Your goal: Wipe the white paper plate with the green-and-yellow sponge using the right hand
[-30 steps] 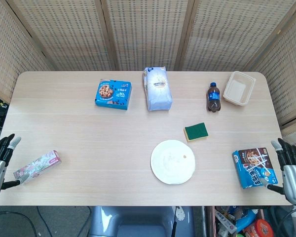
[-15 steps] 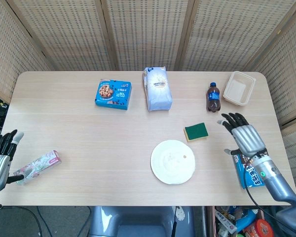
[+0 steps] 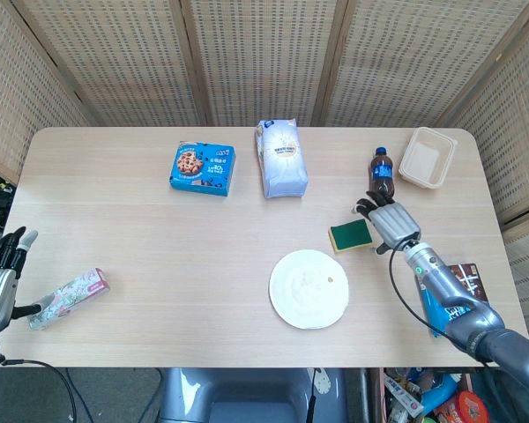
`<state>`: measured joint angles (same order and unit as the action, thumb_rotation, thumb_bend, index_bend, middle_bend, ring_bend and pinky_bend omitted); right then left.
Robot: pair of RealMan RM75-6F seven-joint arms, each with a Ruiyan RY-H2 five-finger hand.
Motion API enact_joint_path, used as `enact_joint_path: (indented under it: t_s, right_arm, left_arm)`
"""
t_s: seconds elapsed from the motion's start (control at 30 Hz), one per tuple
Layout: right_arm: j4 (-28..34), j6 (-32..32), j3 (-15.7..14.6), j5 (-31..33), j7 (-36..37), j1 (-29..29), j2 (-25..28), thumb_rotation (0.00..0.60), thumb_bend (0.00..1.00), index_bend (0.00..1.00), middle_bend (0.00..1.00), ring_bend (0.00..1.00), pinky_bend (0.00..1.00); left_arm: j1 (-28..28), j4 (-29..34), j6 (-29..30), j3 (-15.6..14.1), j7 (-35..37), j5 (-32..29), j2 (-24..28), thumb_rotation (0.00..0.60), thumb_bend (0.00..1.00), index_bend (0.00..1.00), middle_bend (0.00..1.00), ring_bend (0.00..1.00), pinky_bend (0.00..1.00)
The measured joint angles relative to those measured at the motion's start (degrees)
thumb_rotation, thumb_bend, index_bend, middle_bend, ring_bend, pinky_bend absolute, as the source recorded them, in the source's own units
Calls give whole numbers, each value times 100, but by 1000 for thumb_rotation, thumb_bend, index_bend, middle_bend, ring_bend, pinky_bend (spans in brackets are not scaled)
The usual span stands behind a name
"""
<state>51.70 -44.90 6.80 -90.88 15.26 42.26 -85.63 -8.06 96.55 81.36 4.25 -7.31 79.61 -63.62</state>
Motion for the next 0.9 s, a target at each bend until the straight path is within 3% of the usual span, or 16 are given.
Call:
enact_joint_path:
  t_s: [0.43, 0.7, 0.9]
  right_arm:
    - [-1328, 301, -315, -82, 313, 445, -966, 600, 0, 249, 179, 57, 129]
    - [-1804, 483, -591, -173, 497, 625, -1301, 600, 1, 260, 204, 85, 146]
    - [-2097, 470, -684, -180, 590, 657, -1488, 600, 19, 328, 288, 188, 281]
  left_arm:
    - [-110, -66, -254, 121, -114, -387, -54, 600, 0, 0, 0, 0, 0]
    - [-118, -83, -288, 136, -109, -462, -45, 600, 0, 0, 0, 0, 0]
    - [-130, -87, -324, 140, -72, -492, -35, 600, 0, 0, 0, 0, 0]
